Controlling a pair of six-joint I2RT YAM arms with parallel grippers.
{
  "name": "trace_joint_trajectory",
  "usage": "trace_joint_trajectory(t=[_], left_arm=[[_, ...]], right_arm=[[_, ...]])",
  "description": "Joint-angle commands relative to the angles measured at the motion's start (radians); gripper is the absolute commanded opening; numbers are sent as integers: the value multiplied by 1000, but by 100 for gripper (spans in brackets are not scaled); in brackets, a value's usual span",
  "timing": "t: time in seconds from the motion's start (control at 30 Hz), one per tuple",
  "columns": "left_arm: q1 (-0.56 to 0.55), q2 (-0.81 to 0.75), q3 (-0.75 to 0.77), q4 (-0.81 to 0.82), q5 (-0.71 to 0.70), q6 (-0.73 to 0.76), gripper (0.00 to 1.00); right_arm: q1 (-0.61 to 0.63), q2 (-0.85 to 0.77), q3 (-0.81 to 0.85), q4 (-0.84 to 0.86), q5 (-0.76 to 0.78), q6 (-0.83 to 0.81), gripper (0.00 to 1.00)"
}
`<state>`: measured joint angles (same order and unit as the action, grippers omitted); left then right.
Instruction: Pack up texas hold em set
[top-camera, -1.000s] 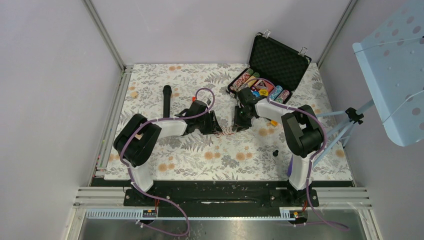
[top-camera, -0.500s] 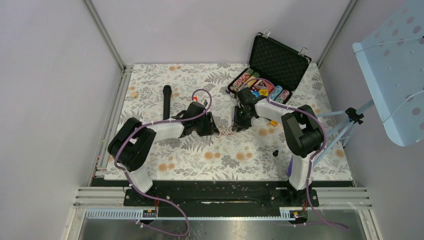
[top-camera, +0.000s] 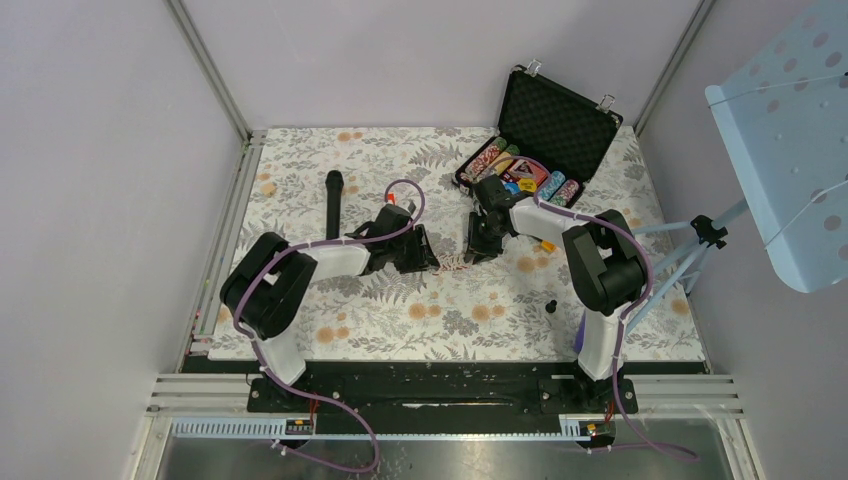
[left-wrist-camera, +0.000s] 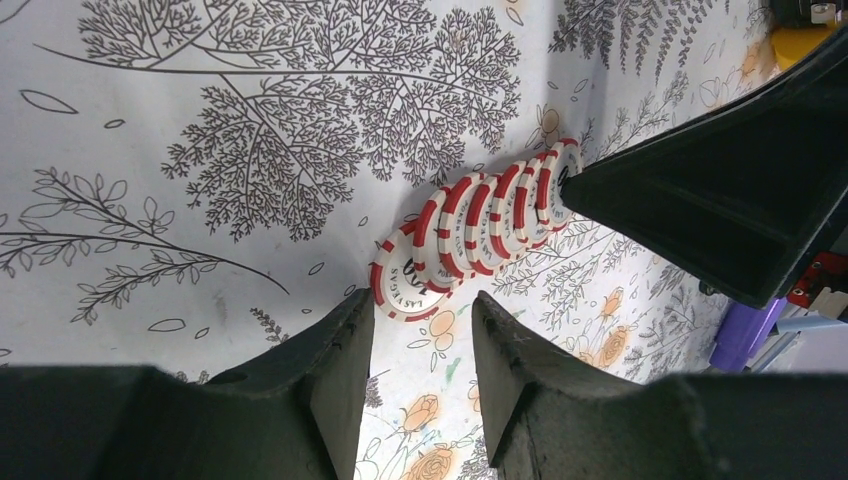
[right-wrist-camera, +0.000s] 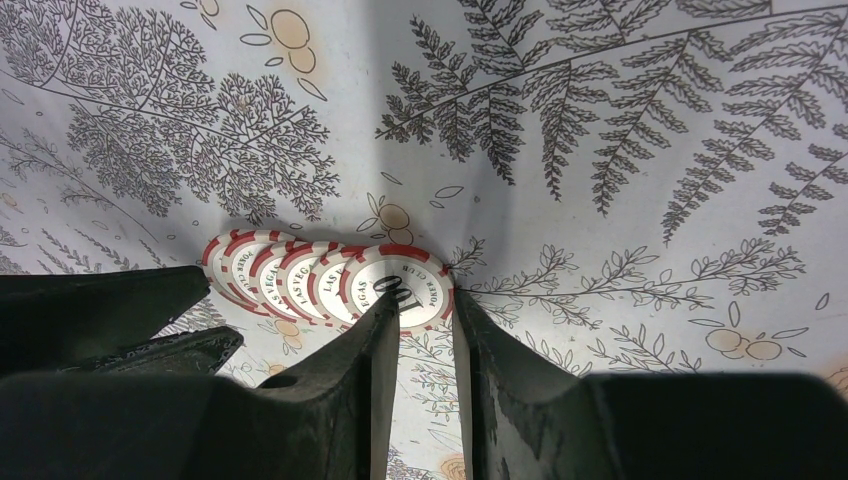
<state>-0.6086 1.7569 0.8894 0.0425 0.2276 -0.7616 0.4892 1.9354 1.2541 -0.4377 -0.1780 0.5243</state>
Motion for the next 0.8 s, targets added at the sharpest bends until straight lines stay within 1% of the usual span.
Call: trace_joint_trajectory(t=[0.0,0.2,0.77], left_arm=[[-5,26,1,40,11,-15,41],[-5,37,-4,67,26,-28,41],[-5,52,5,73,33,-30,38]], right_arm=[[17,24,21,-40,5,0,33],[17,24,24,-46,6,-2,33],[33,35,40,-49,-1,7,32]])
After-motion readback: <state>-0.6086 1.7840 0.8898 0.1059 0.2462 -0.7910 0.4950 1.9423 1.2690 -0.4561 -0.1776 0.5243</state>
